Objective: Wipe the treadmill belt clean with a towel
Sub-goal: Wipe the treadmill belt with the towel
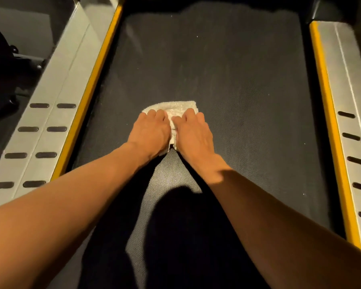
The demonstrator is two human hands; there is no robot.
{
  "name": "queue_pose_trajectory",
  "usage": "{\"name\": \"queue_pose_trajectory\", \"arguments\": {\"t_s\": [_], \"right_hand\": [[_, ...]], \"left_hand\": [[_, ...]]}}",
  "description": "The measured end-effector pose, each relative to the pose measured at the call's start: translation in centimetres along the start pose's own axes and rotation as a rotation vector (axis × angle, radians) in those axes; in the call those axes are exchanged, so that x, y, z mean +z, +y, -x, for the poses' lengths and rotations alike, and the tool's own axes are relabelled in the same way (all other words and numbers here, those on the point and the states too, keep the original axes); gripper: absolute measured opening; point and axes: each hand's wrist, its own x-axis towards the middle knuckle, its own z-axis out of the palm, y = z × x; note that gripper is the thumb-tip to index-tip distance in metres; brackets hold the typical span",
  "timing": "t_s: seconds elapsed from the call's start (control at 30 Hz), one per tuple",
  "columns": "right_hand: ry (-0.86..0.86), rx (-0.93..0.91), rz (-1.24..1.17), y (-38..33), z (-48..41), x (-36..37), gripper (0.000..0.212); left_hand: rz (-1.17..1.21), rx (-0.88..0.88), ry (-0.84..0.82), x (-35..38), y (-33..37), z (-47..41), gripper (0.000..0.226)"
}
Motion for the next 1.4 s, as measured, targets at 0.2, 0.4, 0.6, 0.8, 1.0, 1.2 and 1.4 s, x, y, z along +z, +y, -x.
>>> {"name": "queue_pose_trajectory", "arguments": {"t_s": [0.2, 0.4, 0.6, 0.8, 1.0, 1.2, 1.4], "right_hand": [[-0.020, 0.001, 0.011, 1.2, 2.1, -1.0, 0.028], [-0.025, 0.098, -0.003, 2.1, 2.7, -1.7, 0.030], [0.015, 0.047, -0.022, 1.6, 3.2, -0.7, 0.034], [-0.111, -0.018, -0.019, 2.3, 3.7, 0.0, 0.057], [-0.101, -0.016, -0.007, 2.4, 3.4, 0.5, 0.053], [0.029, 0.153, -0.096, 3.6, 1.9, -0.6, 0.048], [0.024, 0.413, -0.277, 4.6, 0.3, -2.6, 0.044]], "left_hand": [[-0.069, 0.129, 0.006, -0.4, 1.7, 0.9, 0.034], [0.025, 0.178, 0.126, -0.2, 2.8, 1.1, 0.043], [0.109, 0.225, 0.203, 0.2, 1.9, 1.3, 0.041], [0.211, 0.222, 0.218, 0.1, 1.4, 1.3, 0.043], [0.197, 0.230, 0.148, 0.5, 1.2, 2.0, 0.058], [0.261, 0.162, 0.151, -0.4, 1.4, 1.5, 0.038], [0.396, 0.093, 0.104, -1.4, 1.0, 1.4, 0.030]]}}
